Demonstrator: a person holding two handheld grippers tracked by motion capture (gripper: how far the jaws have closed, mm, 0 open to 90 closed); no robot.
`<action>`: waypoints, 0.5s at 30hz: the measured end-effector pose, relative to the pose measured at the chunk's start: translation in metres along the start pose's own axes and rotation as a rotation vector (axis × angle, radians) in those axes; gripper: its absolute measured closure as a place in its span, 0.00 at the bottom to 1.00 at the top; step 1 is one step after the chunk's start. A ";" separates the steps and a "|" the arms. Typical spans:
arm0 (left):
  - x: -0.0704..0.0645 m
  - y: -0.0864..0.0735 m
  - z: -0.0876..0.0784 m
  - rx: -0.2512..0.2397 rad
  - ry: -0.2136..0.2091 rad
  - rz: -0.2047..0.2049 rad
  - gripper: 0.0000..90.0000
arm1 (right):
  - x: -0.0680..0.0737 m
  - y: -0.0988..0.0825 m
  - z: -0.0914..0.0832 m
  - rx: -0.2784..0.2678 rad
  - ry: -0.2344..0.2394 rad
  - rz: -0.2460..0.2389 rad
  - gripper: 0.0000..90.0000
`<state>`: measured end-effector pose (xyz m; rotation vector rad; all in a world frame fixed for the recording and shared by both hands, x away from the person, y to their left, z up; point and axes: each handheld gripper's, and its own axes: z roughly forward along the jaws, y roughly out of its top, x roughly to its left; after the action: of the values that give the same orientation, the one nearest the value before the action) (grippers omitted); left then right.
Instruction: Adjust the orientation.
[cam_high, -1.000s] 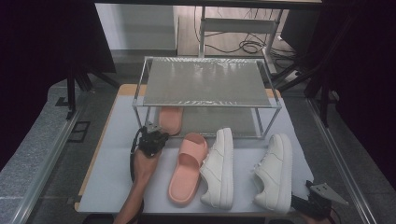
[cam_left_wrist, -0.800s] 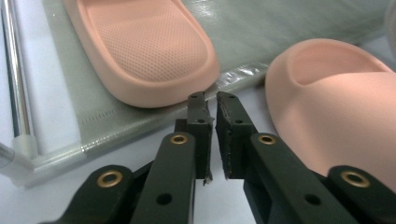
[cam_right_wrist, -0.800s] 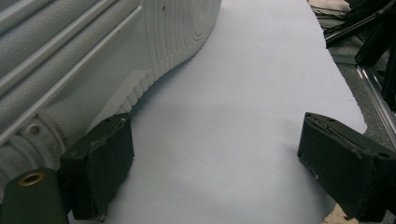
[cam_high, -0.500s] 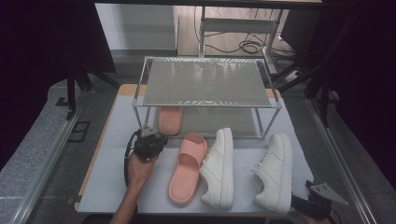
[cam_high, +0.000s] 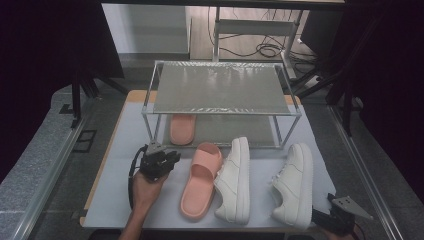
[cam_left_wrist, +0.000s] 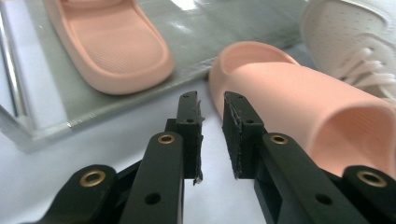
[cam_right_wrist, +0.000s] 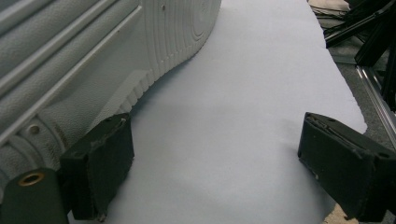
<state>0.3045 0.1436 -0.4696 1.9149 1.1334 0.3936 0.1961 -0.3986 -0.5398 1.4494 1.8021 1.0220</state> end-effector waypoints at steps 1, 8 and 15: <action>-0.003 -0.001 -0.002 0.000 -0.003 0.001 0.85 | 0.000 0.000 0.000 0.000 0.000 0.000 0.11; -0.015 -0.008 -0.011 0.002 -0.035 0.007 0.82 | 0.000 0.000 0.000 0.003 0.000 0.000 0.11; -0.024 -0.012 -0.016 0.005 -0.068 0.013 0.80 | 0.000 0.000 0.000 0.005 -0.001 -0.001 0.11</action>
<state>0.2745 0.1348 -0.4662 1.9258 1.0795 0.3309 0.1963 -0.3984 -0.5394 1.4519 1.8055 1.0174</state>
